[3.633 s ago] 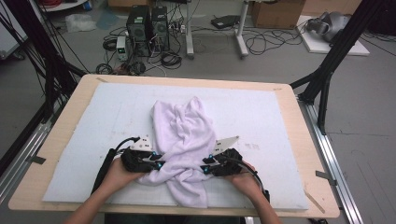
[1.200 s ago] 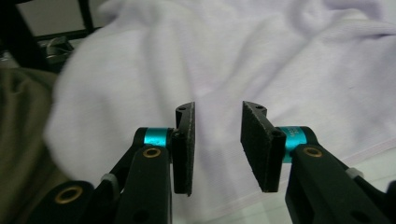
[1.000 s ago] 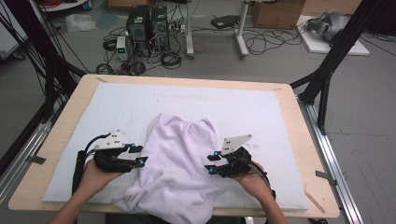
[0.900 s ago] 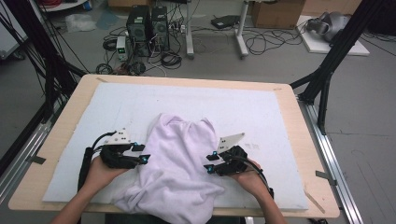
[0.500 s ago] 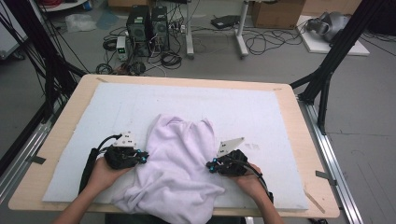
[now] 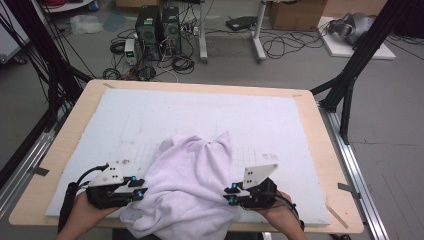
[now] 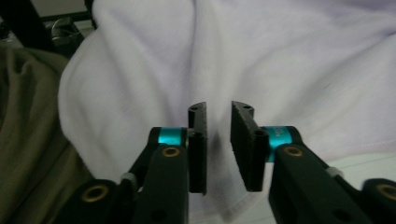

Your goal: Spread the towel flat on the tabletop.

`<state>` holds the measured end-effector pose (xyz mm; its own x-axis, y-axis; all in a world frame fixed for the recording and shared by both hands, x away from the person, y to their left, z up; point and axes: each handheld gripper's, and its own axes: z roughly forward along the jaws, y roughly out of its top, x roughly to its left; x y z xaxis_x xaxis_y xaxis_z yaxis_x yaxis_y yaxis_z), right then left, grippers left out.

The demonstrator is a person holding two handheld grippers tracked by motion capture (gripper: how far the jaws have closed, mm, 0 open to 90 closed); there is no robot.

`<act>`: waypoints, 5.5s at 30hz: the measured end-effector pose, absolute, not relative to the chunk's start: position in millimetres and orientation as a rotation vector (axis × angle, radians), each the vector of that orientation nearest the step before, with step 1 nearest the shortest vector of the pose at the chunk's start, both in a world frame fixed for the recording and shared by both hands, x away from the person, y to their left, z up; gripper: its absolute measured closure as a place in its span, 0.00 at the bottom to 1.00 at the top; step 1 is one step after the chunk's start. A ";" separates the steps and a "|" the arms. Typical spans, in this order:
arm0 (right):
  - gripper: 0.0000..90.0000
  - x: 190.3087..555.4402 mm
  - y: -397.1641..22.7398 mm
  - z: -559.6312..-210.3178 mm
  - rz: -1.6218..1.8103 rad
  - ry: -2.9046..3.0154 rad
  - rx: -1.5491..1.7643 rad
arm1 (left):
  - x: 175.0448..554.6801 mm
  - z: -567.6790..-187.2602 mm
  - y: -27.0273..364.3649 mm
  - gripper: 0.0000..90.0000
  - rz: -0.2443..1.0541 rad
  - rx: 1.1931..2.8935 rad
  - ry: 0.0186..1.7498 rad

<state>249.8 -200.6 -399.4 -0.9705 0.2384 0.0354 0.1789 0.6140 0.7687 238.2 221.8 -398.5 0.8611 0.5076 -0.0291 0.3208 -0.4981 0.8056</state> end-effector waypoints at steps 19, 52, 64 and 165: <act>0.83 345.7 -183.9 -441.4 1.200 2.801 0.578 | 334.9 -437.1 182.5 0.94 0.257 2.238 0.725; 0.67 339.8 -193.5 -425.7 1.164 2.696 0.668 | 325.4 -413.4 193.5 0.57 0.228 2.126 0.737; 0.97 340.1 -202.6 -430.5 1.124 2.701 0.681 | 327.3 -430.8 203.3 0.97 0.239 2.239 0.784; 0.98 282.2 -202.7 -434.4 1.148 2.789 0.557 | 285.1 -437.1 214.1 0.97 0.298 2.222 0.641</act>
<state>282.2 -202.7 -434.4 -0.9312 0.3581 0.0678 0.3021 0.6542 0.6934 285.1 214.1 -437.1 0.8449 0.5350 0.0067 0.3497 -0.5617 0.7498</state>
